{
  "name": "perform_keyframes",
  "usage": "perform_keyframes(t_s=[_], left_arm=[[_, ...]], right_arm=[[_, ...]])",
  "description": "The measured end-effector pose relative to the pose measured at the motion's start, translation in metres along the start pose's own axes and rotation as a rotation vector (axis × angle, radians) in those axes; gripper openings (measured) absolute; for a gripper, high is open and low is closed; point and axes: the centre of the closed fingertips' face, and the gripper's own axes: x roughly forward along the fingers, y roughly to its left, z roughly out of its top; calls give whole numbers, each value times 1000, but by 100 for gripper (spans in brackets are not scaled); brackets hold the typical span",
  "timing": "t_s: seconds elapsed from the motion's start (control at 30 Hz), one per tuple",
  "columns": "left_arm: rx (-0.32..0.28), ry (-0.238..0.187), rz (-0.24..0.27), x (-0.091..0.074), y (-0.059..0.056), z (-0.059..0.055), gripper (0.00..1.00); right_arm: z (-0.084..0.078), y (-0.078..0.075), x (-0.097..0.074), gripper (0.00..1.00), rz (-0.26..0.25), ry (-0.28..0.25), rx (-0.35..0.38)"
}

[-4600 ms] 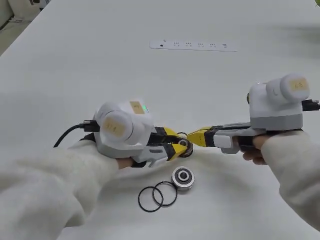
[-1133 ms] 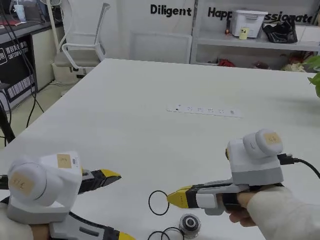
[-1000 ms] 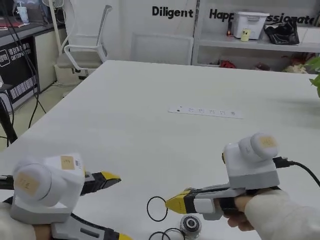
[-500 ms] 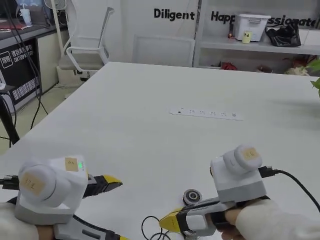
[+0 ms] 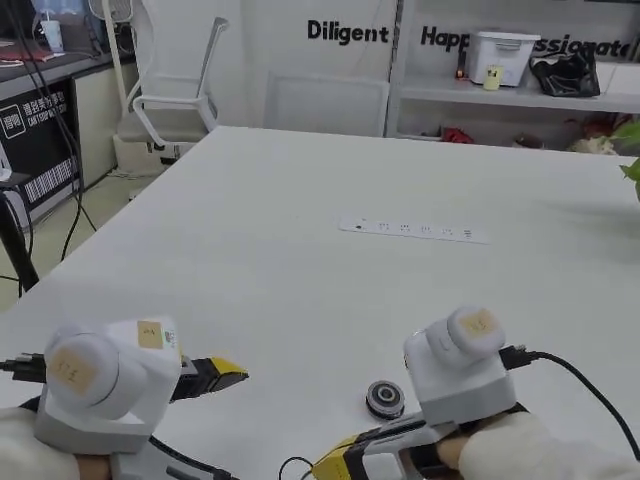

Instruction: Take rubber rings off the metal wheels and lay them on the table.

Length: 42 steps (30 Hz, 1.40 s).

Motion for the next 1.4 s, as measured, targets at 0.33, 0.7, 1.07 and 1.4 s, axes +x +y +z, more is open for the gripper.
perform_keyframes(t_s=[0.33,0.7,1.07,1.4], left_arm=[[-1,15,-4,1,-1,-3,86],[-20,31,-11,3,-3,-9,85],[-40,22,-9,3,-4,-10,85],[-54,23,-21,5,-6,-13,85]], right_arm=[[-6,-7,2,0,-43,29,-35],[-12,-10,1,0,-58,48,-51],[-16,-14,1,1,-75,64,-67],[-17,-20,1,5,-106,78,-103]])
